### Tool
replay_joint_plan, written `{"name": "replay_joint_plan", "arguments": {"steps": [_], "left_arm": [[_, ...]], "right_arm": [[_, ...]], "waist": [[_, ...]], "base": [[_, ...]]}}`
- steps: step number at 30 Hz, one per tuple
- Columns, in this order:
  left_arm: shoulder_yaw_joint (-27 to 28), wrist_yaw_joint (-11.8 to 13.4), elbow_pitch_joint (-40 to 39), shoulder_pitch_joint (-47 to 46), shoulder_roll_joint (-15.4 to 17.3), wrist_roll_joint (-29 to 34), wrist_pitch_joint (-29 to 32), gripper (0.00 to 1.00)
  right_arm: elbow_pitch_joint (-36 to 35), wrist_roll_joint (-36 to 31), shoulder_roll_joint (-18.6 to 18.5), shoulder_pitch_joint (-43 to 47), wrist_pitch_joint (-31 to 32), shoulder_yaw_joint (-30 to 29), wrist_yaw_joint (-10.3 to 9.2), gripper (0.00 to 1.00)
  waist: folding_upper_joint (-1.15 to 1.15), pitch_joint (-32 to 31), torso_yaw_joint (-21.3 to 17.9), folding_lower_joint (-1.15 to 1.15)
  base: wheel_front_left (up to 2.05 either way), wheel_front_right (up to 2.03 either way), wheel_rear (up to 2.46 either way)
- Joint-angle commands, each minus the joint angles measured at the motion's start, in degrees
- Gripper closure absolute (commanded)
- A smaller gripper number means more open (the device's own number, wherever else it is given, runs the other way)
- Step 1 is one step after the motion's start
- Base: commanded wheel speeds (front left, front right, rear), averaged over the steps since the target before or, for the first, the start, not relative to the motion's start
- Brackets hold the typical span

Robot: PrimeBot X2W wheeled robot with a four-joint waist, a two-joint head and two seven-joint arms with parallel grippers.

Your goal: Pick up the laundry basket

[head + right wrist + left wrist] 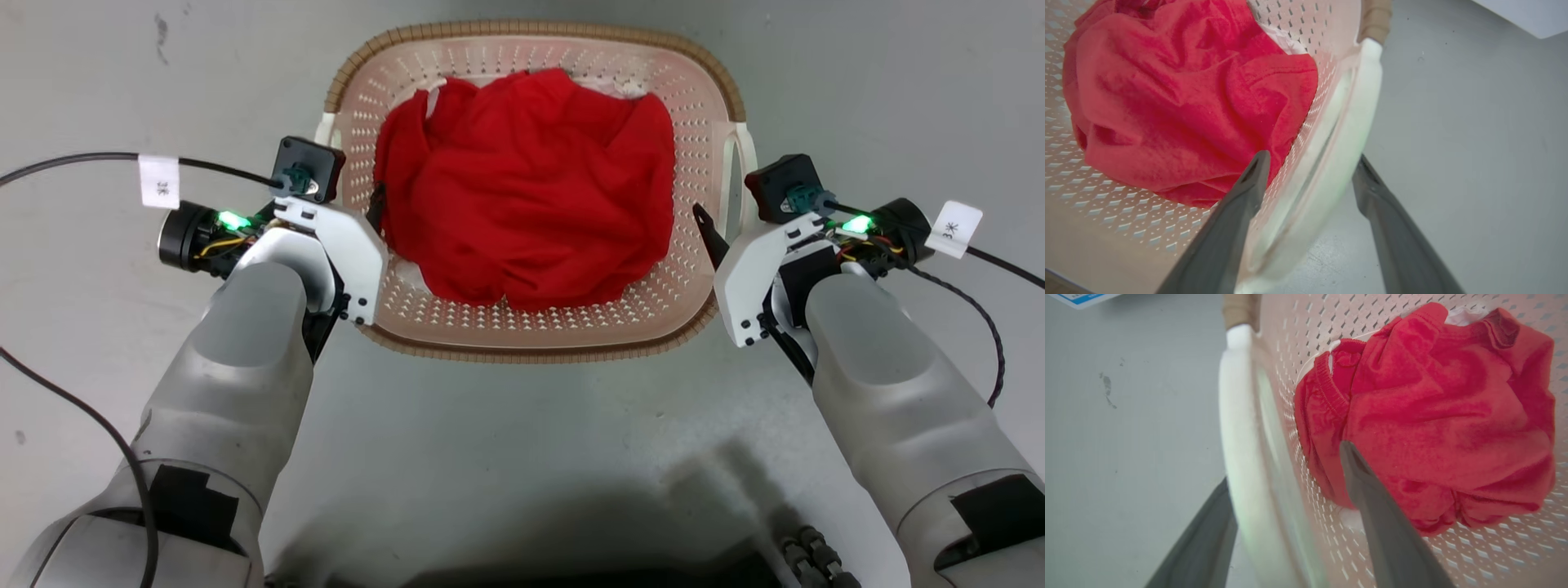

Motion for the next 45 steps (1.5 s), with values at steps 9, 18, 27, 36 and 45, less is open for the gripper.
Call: {"name": "replay_joint_plan", "arguments": {"steps": [9,18,27,36,45], "left_arm": [[-4.77,-0.04,0.79,-1.98,0.74,-3.95,2.12,0.35],[-7.85,0.01,1.06,-1.91,1.08,-7.05,3.16,1.0],[-11.0,-0.06,1.24,1.17,-0.38,-11.11,4.56,1.0],[-14.99,-0.11,-0.13,6.87,-1.48,-17.41,9.62,1.0],[-20.01,-0.13,-3.03,12.89,-0.68,-24.36,14.41,1.0]], "right_arm": [[0.47,2.58,0.03,-2.55,-0.43,2.45,-0.06,0.07],[0.86,3.45,-0.16,-2.67,-1.21,3.11,-0.04,1.0],[1.81,4.28,-0.14,-0.58,0.12,4.46,-0.04,1.0],[2.09,8.49,0.02,3.54,4.53,8.59,-0.04,1.0],[1.94,13.78,0.07,8.36,9.04,13.97,-0.03,1.0]], "waist": [[0.0,3.04,-0.77,-0.01],[0.0,2.44,-0.49,-0.01],[0.0,-2.25,0.32,-0.01],[0.0,-10.65,1.11,-0.01],[0.0,-20.5,1.52,-0.01]], "base": [[0.0,0.0,0.0],[0.0,0.0,0.0],[0.0,0.0,0.0],[0.0,0.0,0.0],[0.0,0.0,0.0]]}}
